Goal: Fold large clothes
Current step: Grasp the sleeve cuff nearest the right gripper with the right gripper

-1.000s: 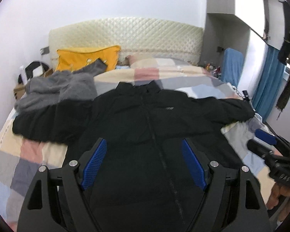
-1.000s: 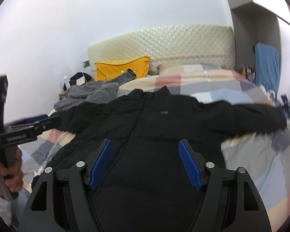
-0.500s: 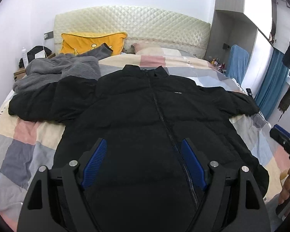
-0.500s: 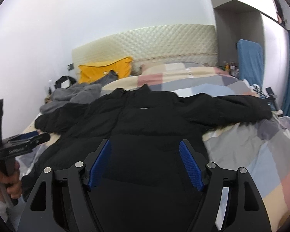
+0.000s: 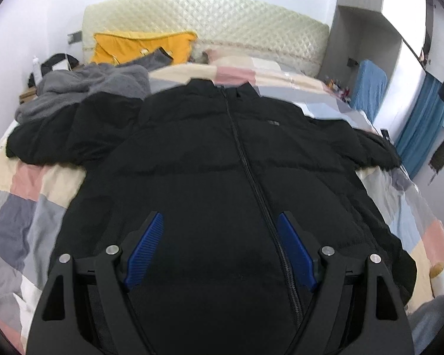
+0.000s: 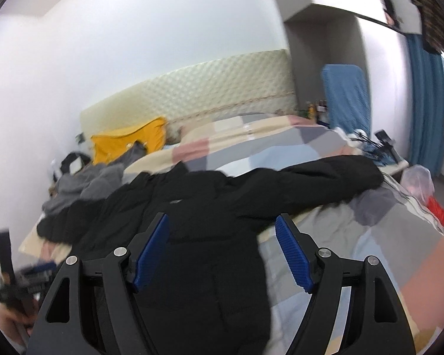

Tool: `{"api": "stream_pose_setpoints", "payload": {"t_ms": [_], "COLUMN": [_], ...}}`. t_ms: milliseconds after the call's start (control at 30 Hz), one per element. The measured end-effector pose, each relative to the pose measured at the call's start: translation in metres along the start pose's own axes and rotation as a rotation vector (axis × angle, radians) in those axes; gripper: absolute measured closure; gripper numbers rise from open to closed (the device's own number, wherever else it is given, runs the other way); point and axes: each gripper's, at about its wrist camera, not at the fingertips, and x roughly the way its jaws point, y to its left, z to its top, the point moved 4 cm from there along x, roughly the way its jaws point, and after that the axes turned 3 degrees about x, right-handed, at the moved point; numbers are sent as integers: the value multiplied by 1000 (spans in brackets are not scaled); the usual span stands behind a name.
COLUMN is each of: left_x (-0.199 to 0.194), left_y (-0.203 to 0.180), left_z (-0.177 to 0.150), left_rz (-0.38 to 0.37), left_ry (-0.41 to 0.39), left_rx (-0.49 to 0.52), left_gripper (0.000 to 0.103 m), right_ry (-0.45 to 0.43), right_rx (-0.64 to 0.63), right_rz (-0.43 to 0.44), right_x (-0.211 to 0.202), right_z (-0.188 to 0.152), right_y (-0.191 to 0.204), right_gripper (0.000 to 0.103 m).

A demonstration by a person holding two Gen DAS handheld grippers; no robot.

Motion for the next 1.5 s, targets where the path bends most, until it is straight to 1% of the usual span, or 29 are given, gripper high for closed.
{"api": "stream_pose_setpoints", "payload": {"t_ms": [67, 133, 200, 300, 367, 467, 533, 567, 600, 667, 800, 867, 967, 1000, 1067, 1100, 1167, 1200, 1267, 1333, 1367, 1400, 1433, 1467, 1500], "left_x": [0, -1, -3, 0, 6, 22, 29, 30, 29, 28, 36, 43, 55, 58, 64, 65, 69, 70, 73, 78, 80, 82, 83, 83, 83], "left_y": [-9, -14, -10, -1, 4, 10, 13, 14, 14, 14, 12, 11, 9, 7, 6, 5, 4, 4, 4, 6, 7, 8, 9, 9, 9], "left_z": [-1, -2, 2, 9, 8, 4, 3, 4, 6, 9, 13, 13, 14, 15, 19, 20, 23, 24, 25, 25, 25, 24, 24, 23, 23], "left_rz": [13, 26, 48, 68, 78, 92, 83, 78, 78, 88, 99, 106, 109, 114, 118, 121, 148, 159, 171, 175, 175, 174, 172, 172, 174], "left_ry": [-11, -21, -46, -73, -69, -10, 15, 18, 11, -9, -15, 1, 21, 26, 30, 29, 20, 15, 11, 18, 26, 34, 39, 41, 42], "left_rx": [39, 47, -5, -61, -65, -89, -111, -121, -131, -137, -133, -129, -131, -129, -127, -123, -104, -96, -87, -91, -96, -101, -103, -102, -100], "left_gripper": [23, 23, 23, 23, 23, 23, 23, 23, 23, 23, 23, 23, 23, 23, 23, 23, 23, 23, 23, 23, 23, 23, 23, 23, 23], "right_ry": [-10, -16, -11, -21, -1, 52, 85, 96, 121, 147, 196, 185, 161, 140, 91, 76, 57, 51, 54, 56, 52, 47, 45, 43, 21], "right_rx": [42, 80, 128, 171, 211, 309, 371, 393, 430, 488, 673, 764, 831, 847, 832, 802, 774, 788, 830, 858, 866, 867, 854, 813, 790], "right_rz": [5, 2, -3, 4, 18, 25, 16, 17, 27, 21, -2, -15, -25, -19, 5, 11, -16, -25, -63, -85, -92, -98, -100, -121, -145], "right_x": [-1, 1, 7, 20, 38, 69, 93, 101, 119, 139, 193, 215, 237, 243, 251, 254, 260, 266, 275, 280, 282, 284, 285, 284, 280], "right_z": [10, 21, 32, 46, 48, 44, 42, 42, 41, 38, 26, 20, 16, 16, 25, 31, 38, 39, 32, 26, 25, 23, 25, 28, 34], "right_y": [-17, -37, -60, -97, -127, -174, -205, -217, -235, -262, -329, -358, -384, -390, -394, -395, -401, -408, -423, -432, -435, -437, -437, -436, -435], "right_gripper": [29, 28, 28, 23, 22, 22, 22, 22, 22, 22, 22, 22, 22, 22, 22, 23, 24, 26, 33, 50, 53, 60, 75, 85, 94]}}
